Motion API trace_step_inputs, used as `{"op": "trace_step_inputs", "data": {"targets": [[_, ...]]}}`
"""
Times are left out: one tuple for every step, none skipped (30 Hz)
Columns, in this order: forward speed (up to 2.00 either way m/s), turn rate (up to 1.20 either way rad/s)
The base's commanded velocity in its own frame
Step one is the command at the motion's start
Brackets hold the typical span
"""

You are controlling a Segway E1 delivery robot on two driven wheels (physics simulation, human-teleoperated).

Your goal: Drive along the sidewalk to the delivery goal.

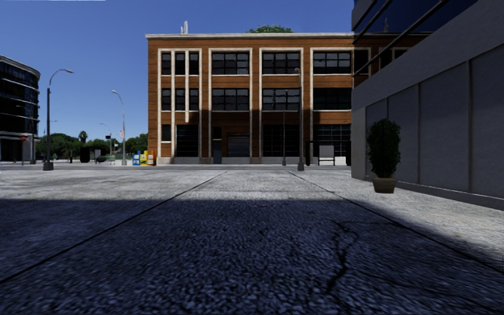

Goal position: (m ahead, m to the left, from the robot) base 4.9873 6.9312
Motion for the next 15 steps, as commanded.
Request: {"op": "trace_step_inputs", "data": {"targets": [[2.00,0.26],[2.00,0.26],[2.00,0.27],[2.00,0.27],[2.00,0.30],[2.00,0.36],[2.00,0.36],[2.00,0.37],[1.98,0.38],[1.89,0.38],[1.67,0.39],[1.67,0.39],[1.54,0.40],[1.42,0.43],[1.38,0.44]]}}
